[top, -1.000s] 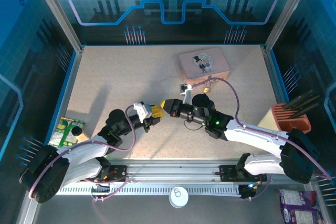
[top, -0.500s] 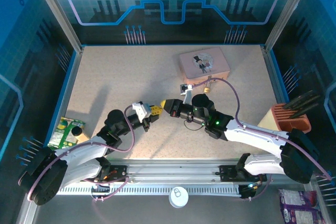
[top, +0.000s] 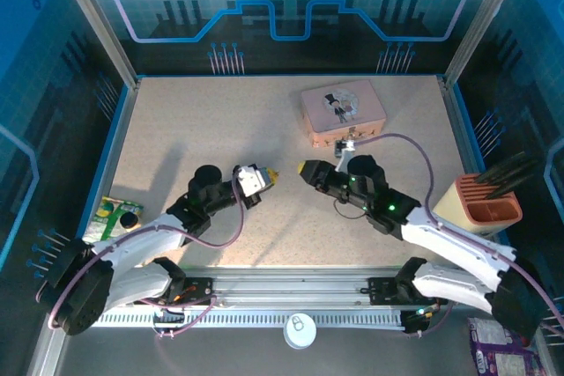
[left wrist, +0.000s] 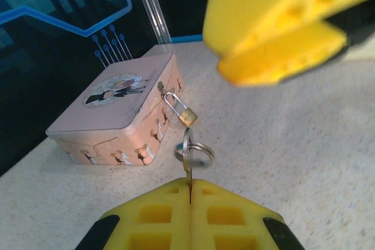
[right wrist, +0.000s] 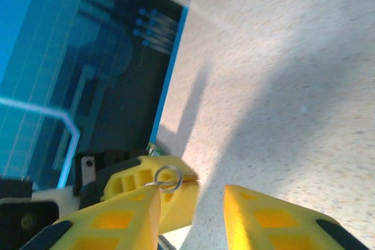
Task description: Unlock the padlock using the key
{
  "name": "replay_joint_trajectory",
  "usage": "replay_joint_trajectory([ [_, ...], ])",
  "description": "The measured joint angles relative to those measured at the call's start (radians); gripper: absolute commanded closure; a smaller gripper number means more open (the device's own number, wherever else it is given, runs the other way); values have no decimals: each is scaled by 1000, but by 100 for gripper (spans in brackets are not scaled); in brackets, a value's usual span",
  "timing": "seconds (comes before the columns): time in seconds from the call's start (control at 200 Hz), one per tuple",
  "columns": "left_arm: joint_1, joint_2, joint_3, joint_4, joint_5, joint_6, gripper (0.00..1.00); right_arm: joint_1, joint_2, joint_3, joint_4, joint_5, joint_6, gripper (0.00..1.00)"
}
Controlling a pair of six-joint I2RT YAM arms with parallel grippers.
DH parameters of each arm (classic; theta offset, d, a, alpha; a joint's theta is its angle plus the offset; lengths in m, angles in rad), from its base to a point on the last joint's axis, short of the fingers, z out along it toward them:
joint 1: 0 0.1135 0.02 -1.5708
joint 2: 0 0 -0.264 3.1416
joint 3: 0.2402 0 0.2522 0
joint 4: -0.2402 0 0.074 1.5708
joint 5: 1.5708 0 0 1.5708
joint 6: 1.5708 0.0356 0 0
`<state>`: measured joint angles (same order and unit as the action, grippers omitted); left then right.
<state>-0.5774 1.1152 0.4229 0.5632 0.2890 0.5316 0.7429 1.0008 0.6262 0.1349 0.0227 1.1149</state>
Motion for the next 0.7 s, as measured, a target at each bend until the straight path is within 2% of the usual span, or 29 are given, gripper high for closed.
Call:
replay_joint_trajectory([
  [0.14, -17, 82, 142, -178, -5, 166, 100, -31, -124, -100, -46, 19, 45, 57],
  [0.35, -93, 180, 370, -427, -43, 440, 100, -73, -237, -208, -53, 23, 131, 57],
  [0.525, -148, 267, 509, -634, -147, 656, 100, -83, -285, -277, -22, 29, 214, 58],
  [0.7, -213, 305, 552, -726, -269, 810, 100, -83, -251, -327, 99, 24, 306, 59],
])
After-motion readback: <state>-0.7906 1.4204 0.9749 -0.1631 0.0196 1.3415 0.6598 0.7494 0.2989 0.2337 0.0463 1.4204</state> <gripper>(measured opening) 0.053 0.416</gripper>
